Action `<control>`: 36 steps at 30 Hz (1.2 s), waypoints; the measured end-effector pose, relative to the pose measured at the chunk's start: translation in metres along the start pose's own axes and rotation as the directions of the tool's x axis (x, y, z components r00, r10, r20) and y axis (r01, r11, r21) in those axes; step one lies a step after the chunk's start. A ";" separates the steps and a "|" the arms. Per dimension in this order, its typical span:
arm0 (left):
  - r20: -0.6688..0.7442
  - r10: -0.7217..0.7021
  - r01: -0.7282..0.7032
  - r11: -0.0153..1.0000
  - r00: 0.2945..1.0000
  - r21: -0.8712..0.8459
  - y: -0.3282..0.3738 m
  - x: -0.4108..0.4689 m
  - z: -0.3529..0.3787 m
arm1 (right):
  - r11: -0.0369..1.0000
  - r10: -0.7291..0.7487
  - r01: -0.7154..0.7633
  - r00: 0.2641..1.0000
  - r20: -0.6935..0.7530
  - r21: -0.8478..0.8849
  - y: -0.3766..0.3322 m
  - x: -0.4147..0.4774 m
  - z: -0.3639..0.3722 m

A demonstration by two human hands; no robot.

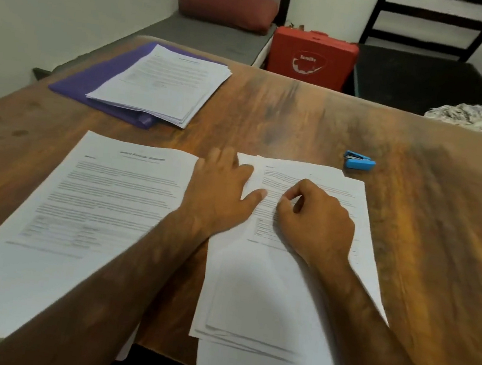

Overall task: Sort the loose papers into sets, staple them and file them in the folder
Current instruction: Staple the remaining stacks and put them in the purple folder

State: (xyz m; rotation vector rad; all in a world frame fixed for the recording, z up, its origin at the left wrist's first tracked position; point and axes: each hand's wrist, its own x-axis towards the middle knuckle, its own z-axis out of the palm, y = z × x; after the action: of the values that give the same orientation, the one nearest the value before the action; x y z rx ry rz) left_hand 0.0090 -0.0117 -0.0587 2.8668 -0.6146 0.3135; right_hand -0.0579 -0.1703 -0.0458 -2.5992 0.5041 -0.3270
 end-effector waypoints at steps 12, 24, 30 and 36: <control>0.007 -0.074 0.074 0.997 0.997 -0.023 0.015 -0.004 0.005 | 1.000 0.000 0.000 1.000 0.004 0.003 0.002 0.001 0.000; -0.080 0.114 -0.131 0.957 0.990 -0.257 0.028 -0.011 -0.008 | 0.995 -0.004 0.011 0.997 -0.073 0.102 0.003 -0.001 -0.001; 0.059 -0.135 0.119 0.495 0.989 -0.861 0.023 -0.008 -0.033 | 0.975 -0.077 0.138 0.945 -0.317 0.174 0.019 0.002 -0.014; 0.198 -0.286 0.234 0.096 0.938 -0.967 -0.025 -0.013 -0.056 | 0.809 0.092 0.009 0.986 -0.142 0.587 0.020 0.008 -0.028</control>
State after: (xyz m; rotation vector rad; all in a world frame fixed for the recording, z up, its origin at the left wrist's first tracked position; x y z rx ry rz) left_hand -0.0012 0.0290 -0.0114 1.5198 -0.1114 -0.1193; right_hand -0.0648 -0.2016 -0.0306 -1.9608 0.4285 -0.5850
